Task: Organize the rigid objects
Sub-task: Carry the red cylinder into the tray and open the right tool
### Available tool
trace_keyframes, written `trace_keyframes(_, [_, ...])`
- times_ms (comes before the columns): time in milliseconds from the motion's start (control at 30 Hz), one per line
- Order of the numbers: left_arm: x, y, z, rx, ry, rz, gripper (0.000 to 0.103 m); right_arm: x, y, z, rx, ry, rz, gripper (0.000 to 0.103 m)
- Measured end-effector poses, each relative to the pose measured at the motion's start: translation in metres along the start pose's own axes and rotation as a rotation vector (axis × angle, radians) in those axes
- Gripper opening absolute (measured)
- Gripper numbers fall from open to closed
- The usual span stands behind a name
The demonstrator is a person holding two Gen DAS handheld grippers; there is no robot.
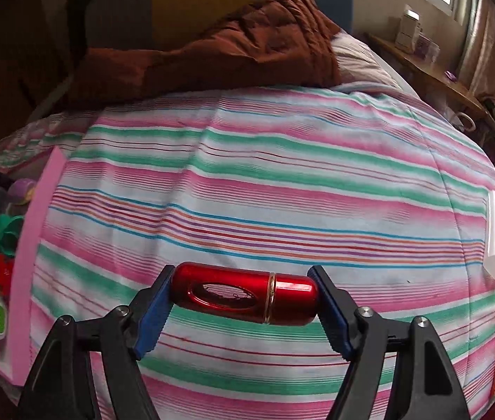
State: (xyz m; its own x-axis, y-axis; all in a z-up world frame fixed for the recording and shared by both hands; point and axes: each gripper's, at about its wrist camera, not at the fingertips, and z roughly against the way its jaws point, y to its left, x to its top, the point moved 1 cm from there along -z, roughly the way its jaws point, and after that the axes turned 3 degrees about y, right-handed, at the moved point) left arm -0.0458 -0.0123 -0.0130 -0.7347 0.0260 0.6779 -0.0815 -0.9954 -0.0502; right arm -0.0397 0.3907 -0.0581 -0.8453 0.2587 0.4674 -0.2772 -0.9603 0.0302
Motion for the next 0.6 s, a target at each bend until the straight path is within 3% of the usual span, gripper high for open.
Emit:
trace_keyframes(233, [-0.004,0.022,0.008,0.014,-0.012,0.052,0.103,0.013,0.136,0.041,0.207,-0.105,0.262,0.076])
trace_keyframes(333, [-0.005,0.031,0.011,0.076,-0.016,0.076,0.103,0.012,0.192,0.049,0.291,-0.115,0.371,0.076])
trace_keyframes(433, [-0.005,0.040,0.015,0.154,-0.031,0.079,0.103,0.006,0.239,0.048,0.318,-0.113,0.472,0.076])
trace_keyframes(600, [-0.007,0.060,0.029,0.136,-0.072,0.095,0.103,-0.006,0.292,0.024,0.295,-0.061,0.601,0.076])
